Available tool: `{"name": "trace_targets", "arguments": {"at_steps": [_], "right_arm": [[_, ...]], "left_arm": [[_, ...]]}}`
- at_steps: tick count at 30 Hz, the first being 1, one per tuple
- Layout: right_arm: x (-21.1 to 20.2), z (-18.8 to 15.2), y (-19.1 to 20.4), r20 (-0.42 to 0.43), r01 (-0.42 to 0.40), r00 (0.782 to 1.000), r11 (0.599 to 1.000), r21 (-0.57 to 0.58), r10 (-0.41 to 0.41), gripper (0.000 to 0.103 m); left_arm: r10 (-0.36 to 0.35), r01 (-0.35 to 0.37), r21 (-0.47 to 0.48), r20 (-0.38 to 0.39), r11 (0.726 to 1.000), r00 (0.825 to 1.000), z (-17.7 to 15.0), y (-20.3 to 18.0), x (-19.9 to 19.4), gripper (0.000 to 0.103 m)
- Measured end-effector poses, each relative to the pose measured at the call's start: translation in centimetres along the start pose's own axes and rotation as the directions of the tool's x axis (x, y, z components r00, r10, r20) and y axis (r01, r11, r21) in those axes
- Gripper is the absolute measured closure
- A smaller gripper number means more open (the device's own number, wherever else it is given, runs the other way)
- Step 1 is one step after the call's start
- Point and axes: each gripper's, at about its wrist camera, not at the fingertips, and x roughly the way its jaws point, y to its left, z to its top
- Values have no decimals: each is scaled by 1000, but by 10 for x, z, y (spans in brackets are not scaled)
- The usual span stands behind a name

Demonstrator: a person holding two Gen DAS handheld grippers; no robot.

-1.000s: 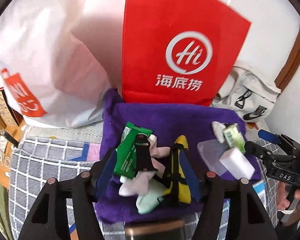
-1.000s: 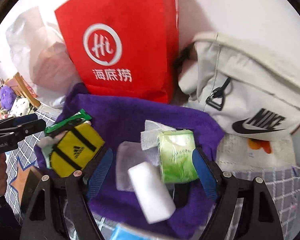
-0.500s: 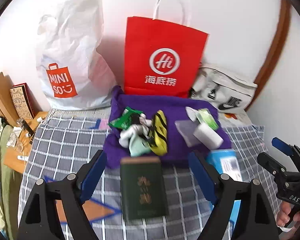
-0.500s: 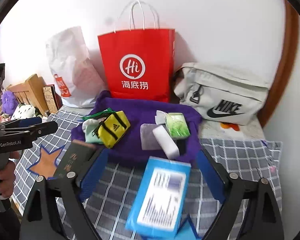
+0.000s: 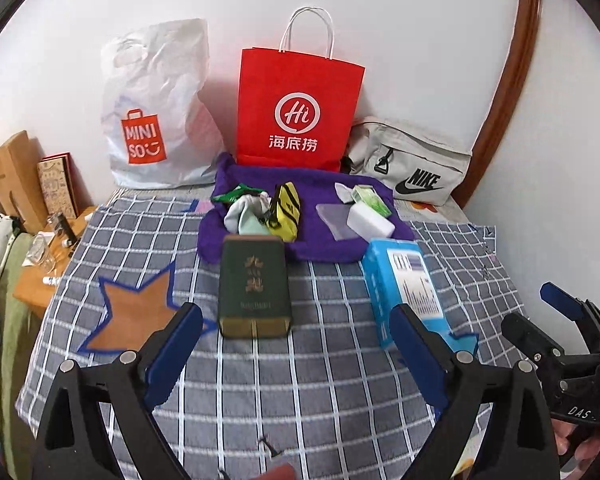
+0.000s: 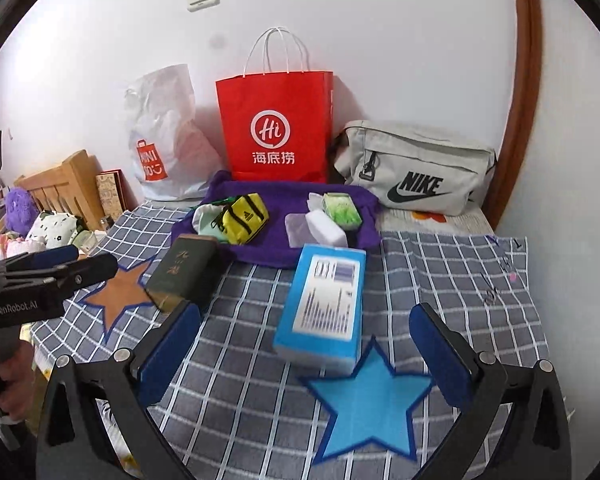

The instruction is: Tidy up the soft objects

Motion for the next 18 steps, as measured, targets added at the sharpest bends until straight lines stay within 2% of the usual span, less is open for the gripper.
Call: {"name": "trace_targets", "arguments": {"at_steps": [8,18], "right_arm": [[-20,-26,-3,1,14,1000,1000,26,-14,0],[-41,-37,-4,28,20,999,999,42,-21,0]], "left_arm": [[55,-56,14,33,998,998,-29,-13,-20,8],[41,-41,-6,47,999,998,-43,-13,-33,8]]}}
